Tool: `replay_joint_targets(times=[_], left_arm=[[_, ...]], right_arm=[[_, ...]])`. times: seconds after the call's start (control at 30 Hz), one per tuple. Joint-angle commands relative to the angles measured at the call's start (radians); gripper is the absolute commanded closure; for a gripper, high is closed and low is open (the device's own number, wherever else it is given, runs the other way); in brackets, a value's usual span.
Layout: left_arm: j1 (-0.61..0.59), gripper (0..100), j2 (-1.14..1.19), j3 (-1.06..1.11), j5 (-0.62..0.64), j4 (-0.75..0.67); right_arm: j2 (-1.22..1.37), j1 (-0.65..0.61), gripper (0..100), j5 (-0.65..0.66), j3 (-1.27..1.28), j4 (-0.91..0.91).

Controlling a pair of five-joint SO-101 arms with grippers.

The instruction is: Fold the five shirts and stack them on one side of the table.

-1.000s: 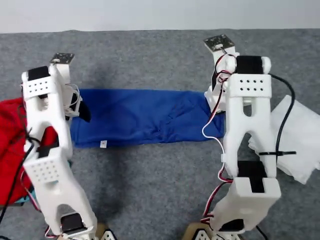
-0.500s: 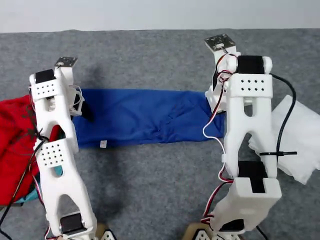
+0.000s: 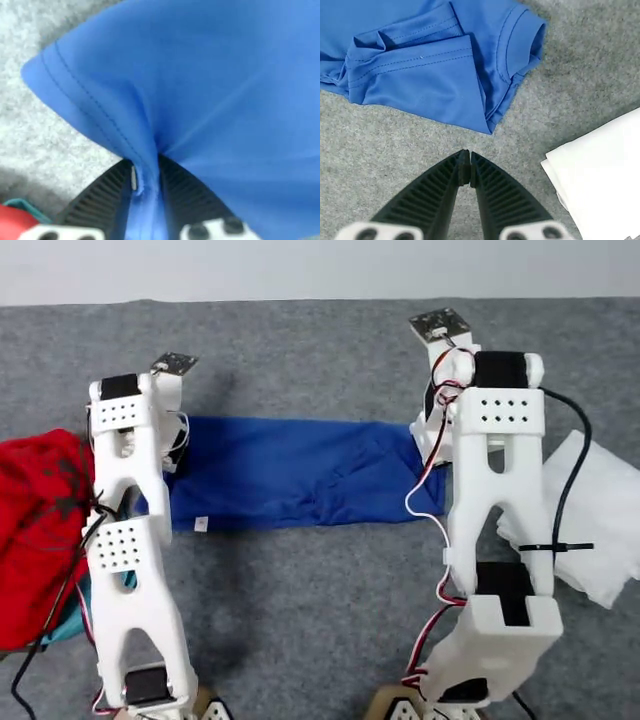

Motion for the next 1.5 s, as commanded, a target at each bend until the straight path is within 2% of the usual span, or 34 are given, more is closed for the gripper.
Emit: replay_joint_targets(times=[0.0,0.1,0.23,0.37,0.57,0.73,0.9,1.13,1.3,1.47], left_arm=[[-0.009,100,-0.087,0.030,-0.011,0.029],[0.002,100,-0.189,0.079,-0.011,0.029],[0.077,100,-0.336,0.213,-0.011,0.029],[0.198,100,-0.465,0.297,-0.011,0.029],[0.417,100,-0.537,0.283,0.026,0.020],[0.578,100,-0.470,0.133,0.092,0.015],[0.686,100,-0.319,-0.102,0.157,0.017],[0.783,100,-0.126,-0.343,0.195,0.021],[0.818,100,-0.048,-0.374,0.203,-0.009],[0.815,100,0.015,-0.375,0.206,-0.109]], right_arm=[[-0.088,0.018,98.9,-0.014,-0.008,0.044],[-0.120,0.018,98.9,-0.014,-0.008,0.042],[-0.159,0.018,98.9,-0.012,-0.003,0.042],[-0.173,0.045,98.9,-0.011,-0.003,0.042],[-0.196,0.180,98.9,-0.006,-0.002,0.044],[-0.246,0.265,98.9,-0.005,0.035,0.044],[-0.340,0.295,98.9,-0.005,0.180,0.042],[-0.455,0.297,98.8,0.043,0.333,0.041],[-0.503,0.297,98.8,0.049,0.387,0.041],[-0.527,0.297,98.8,0.046,0.417,0.041]])
